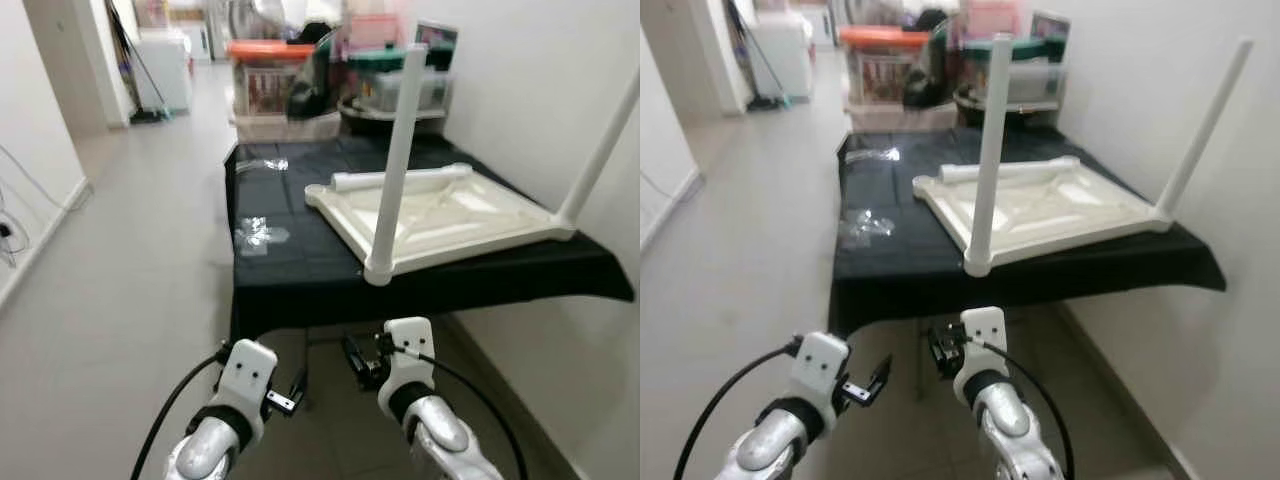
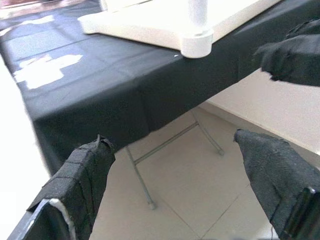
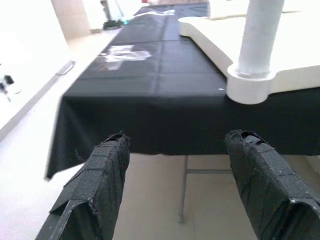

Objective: Building children table

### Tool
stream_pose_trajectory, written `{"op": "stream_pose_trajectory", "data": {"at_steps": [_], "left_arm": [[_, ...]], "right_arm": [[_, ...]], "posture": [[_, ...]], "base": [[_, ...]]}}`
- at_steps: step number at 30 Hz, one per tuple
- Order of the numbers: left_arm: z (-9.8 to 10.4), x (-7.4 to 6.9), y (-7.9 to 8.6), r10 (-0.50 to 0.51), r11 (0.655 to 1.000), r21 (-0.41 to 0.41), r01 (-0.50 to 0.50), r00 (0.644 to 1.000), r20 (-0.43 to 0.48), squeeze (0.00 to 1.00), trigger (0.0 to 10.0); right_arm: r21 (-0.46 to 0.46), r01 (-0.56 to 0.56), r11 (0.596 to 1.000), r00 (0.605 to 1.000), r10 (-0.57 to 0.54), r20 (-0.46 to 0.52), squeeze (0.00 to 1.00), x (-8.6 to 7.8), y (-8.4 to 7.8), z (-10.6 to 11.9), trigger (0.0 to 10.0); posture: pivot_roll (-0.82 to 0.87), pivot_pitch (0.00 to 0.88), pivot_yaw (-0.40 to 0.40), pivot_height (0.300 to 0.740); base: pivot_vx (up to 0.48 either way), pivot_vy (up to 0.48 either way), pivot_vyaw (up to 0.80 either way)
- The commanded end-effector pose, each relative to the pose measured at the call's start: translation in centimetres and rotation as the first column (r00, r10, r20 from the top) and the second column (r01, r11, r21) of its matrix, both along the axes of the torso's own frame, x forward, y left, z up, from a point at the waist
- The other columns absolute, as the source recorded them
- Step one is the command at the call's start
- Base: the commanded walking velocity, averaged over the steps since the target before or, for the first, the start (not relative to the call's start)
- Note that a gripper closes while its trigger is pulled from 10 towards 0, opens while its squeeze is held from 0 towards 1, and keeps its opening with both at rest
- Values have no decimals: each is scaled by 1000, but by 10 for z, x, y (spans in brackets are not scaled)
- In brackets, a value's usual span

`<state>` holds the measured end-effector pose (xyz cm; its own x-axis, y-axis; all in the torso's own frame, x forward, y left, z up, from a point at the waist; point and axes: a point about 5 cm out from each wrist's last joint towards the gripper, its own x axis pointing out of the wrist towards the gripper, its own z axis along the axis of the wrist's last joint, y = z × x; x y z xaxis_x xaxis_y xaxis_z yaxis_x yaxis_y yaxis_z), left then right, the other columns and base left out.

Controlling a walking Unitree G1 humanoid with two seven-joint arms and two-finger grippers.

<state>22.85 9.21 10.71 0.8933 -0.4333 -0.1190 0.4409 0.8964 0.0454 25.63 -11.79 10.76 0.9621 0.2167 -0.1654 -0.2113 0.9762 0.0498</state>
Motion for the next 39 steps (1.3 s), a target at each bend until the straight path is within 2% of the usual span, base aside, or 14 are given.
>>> {"op": "stream_pose_trajectory", "data": {"at_steps": [1, 15, 18, 21, 23, 27, 29, 30, 31, 33, 34, 36, 38, 39], "left_arm": [[0, 0, -4, -17, 1000, -8, 17, 1000, -7, 0, 10000], [1, 0, -4, -3, 1000, -5, 3, 1000, 3, 0, 10000], [1, 1, -4, -8, 1000, -13, 8, 1000, 3, 0, 10000], [2, 1, -5, -10, 1000, -13, 10, 1000, 2, 0, 10000], [1, 0, -5, -9, 1000, -15, 9, 1000, -8, 0, 10000], [1, 0, -5, -8, 1000, -16, 8, 1000, -11, 0, 10000], [1, 0, -6, -9, 1000, -19, 9, 1000, -12, 0, 10000], [1, 0, -6, -9, 1000, -19, 9, 1000, -12, 0, 10000], [1, 0, -6, -9, 1000, -20, 9, 1000, -13, 0, 10000], [1, -1, -6, -11, 1000, -21, 11, 1000, -14, 0, 10000], [1, -1, -6, -11, 1000, -21, 11, 1000, -14, 0, 10000], [1, -2, -7, -12, 1000, -22, 12, 1000, -14, 0, 10000], [1, -2, -7, -13, 1000, -22, 12, 1000, -13, 0, 10000], [2, -3, -8, -14, 1000, -24, 13, 1000, -13, 0, 10000]], "right_arm": [[-17, 16, 1000, 1000, -16, -10, 0, 0, -4, -1, 10000], [-7, 5, 1000, 1000, -5, -16, 0, 0, -3, -1, 10000], [36, -77, 996, 997, 77, -2, 0, -1, 4, 2, 10000], [49, -104, 993, 995, 104, 5, 0, -1, 7, 4, 10000], [88, -259, 962, 965, 254, 68, 0, -2, 21, 15, 10000], [97, -333, 938, 940, 323, 106, 0, -3, 27, 22, 10000], [56, -277, 959, 954, 268, 135, 0, 15, 21, 33, 10000], [56, -277, 959, 954, 268, 135, 0, 15, 21, 33, 10000], [40, -241, 970, 962, 233, 144, 0, 23, 18, 38, 10000], [-21, -142, 990, 977, 144, 159, 0, 47, 12, 50, 10000], [-21, -142, 990, 977, 144, 159, 0, 47, 12, 50, 10000], [-42, -77, 996, 981, 83, 176, 0, 65, 9, 60, 10000], [-42, -67, 997, 981, 73, 180, 0, 68, 8, 62, 10000], [-70, -44, 997, 983, 56, 173, 0, 75, 7, 63, 10000]], "posture": [[46, 16, -16, 740], [50, 20, -20, 740], [54, 23, -22, 740], [54, 23, -22, 740], [57, 26, -23, 740], [57, 26, -23, 740], [59, 35, -24, 740], [59, 35, -24, 740], [59, 35, -24, 740], [63, 36, -29, 740], [63, 36, -29, 740], [64, 38, -30, 740], [66, 38, -32, 740], [71, 42, -36, 740]], "base": [[480, 0, 0], [469, 0, 0], [0, 0, 0], [0, 0, 0], [0, 0, 0], [0, 0, 0], [0, 0, 0], [0, 0, 0], [0, 0, 0], [0, 0, 0], [0, 0, 0], [0, 0, 0], [0, 0, 0], [0, 0, 0]]}}
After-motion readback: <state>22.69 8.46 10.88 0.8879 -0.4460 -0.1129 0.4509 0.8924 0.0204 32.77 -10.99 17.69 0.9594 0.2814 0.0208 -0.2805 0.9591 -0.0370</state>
